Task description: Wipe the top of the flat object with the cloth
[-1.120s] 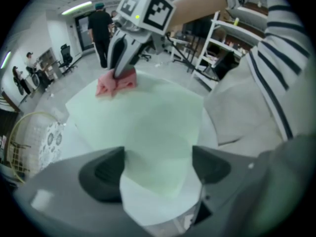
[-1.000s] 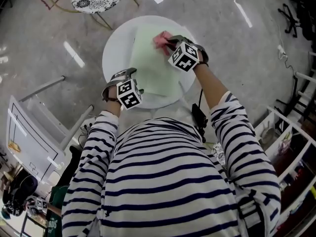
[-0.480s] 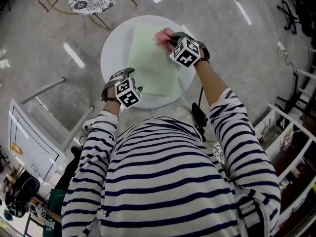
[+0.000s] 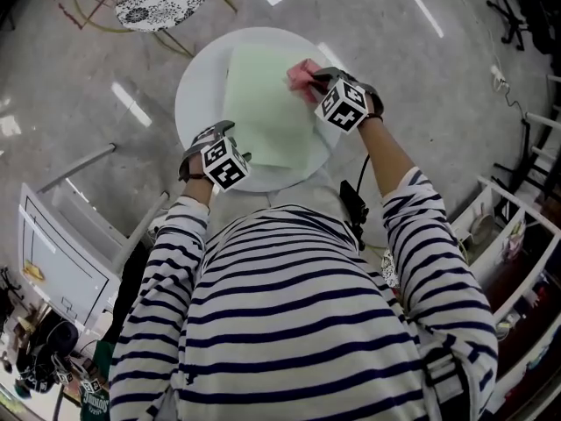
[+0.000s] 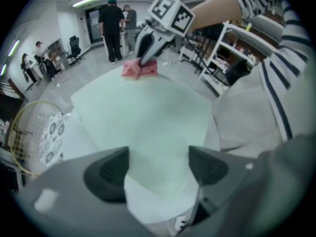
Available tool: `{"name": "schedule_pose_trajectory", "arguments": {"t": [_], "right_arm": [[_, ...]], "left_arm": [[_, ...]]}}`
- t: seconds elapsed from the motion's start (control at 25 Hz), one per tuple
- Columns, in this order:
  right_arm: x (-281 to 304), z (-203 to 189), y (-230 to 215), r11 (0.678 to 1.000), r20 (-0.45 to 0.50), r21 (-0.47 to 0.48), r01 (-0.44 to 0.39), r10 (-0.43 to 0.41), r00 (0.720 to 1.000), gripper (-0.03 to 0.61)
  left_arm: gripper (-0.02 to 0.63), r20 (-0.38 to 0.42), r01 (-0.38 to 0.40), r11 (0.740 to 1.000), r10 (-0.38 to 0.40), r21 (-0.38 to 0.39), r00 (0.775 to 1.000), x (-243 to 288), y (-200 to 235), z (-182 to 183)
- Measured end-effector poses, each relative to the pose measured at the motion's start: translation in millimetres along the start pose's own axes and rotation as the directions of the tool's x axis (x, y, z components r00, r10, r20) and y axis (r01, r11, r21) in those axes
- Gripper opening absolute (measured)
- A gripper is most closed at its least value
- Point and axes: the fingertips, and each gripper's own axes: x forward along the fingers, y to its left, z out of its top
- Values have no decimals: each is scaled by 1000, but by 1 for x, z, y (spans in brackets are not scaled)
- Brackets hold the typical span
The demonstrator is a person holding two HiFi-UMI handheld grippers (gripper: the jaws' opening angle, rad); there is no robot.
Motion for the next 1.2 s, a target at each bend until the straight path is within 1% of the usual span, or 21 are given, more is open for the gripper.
{"name": "schedule_pose_trajectory", "arguments": {"t": [0.24,0.36,0.84,1.2], "right_arm": [[-8,-1,49,996,17,-56,-65,66,998,41],[-12,0,74,993,21,-70,-94,96,995,43],[-25,-4,175,973,29,-56,-223,225,974,41],[-33,-6,222,943,22,-39,-330,331,943,42]], "left_arm": [[378,-7,-9,1000,9,-17,1000,0,0,1],[377,-15,-19,1000,19,-7,1000,-1,0,1],[377,-39,-17,1000,17,25,999,1,1,-3],[377,-54,-6,999,9,52,998,0,1,-3]]}}
